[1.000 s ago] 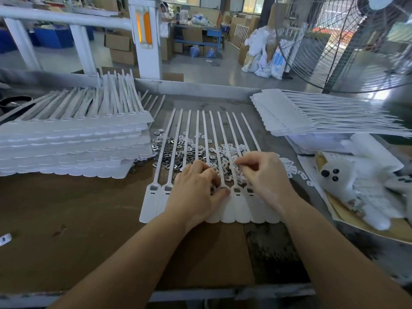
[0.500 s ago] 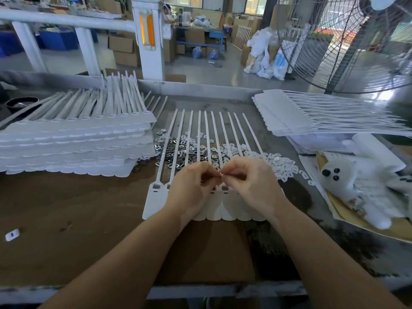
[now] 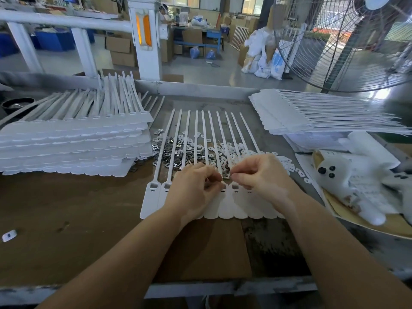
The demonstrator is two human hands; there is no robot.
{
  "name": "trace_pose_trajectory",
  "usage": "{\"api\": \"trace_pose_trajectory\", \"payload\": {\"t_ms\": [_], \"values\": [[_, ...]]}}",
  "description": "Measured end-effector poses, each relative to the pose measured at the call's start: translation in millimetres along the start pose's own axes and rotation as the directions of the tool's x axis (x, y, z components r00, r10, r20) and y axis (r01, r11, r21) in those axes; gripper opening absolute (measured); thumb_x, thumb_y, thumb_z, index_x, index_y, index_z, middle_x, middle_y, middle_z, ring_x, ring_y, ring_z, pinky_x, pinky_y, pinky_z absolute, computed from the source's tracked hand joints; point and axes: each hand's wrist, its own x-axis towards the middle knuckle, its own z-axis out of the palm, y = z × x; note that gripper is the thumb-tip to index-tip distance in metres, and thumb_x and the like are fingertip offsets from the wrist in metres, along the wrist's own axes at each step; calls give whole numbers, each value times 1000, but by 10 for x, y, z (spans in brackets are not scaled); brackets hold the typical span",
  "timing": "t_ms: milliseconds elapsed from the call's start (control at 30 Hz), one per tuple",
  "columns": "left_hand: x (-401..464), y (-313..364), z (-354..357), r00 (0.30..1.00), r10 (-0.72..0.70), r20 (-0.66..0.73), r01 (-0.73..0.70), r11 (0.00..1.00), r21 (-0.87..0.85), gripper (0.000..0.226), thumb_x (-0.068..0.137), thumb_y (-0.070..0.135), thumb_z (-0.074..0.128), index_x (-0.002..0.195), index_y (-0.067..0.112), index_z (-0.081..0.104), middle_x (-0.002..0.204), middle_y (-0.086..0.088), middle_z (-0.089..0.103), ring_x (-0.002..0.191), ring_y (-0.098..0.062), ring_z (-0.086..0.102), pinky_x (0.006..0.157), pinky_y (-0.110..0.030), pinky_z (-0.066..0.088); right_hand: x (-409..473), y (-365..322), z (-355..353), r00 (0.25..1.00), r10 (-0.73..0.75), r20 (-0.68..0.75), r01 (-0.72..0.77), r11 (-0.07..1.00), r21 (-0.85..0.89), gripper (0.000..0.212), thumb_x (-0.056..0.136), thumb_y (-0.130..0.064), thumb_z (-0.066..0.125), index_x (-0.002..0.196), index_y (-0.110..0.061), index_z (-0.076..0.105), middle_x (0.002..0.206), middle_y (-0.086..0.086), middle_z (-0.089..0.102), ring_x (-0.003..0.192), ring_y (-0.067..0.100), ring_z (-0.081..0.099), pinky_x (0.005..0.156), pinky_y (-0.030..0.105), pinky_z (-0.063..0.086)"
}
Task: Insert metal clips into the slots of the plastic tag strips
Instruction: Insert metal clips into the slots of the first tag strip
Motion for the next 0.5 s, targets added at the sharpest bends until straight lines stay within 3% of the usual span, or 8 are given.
{"api": "trace_pose_trajectory", "payload": {"t_ms": [100, 233, 367, 500], "values": [[-3, 15, 1, 1000, -1, 15, 1, 999, 37, 6, 86, 35, 63, 89, 30, 64, 91, 10, 59, 95, -14, 51, 91, -38, 43, 15, 24, -141, 998, 0, -57, -9, 987, -158, 15, 78, -1, 70, 73, -15, 70, 69, -5, 68, 54, -8, 59, 50, 6, 43], [-1, 15, 6, 1000, 3, 18, -4, 998, 57, 5, 87, 37, 62, 88, 35, 57, 91, 13, 55, 94, -12, 47, 92, -34, 40, 24, 72, -353, 995, 60, -80, -83, 941, -327, 11, 80, -3, 69, 75, -13, 71, 71, -3, 67, 56, -1, 59, 45, 4, 39], [7, 4, 21, 1000, 1, 16, -2, 997, 75, 7, 87, 37, 61, 92, 32, 61, 91, 14, 54, 95, -10, 46, 92, -33, 39, 36, 82, -478, 993, 111, -48, -121, 886, -448, 5, 78, -6, 72, 82, -8, 73, 79, 7, 71, 64, 9, 63, 47, 5, 41], [10, -10, 23, 1000, 7, 8, -8, 997, 80, 7, 87, 37, 61, 92, 32, 62, 89, 15, 52, 94, -10, 45, 91, -34, 39, 42, 50, -526, 987, 156, -24, -145, 837, -528, 4, 77, -8, 73, 80, -10, 74, 82, 4, 70, 71, 10, 61, 56, 12, 41]]}}
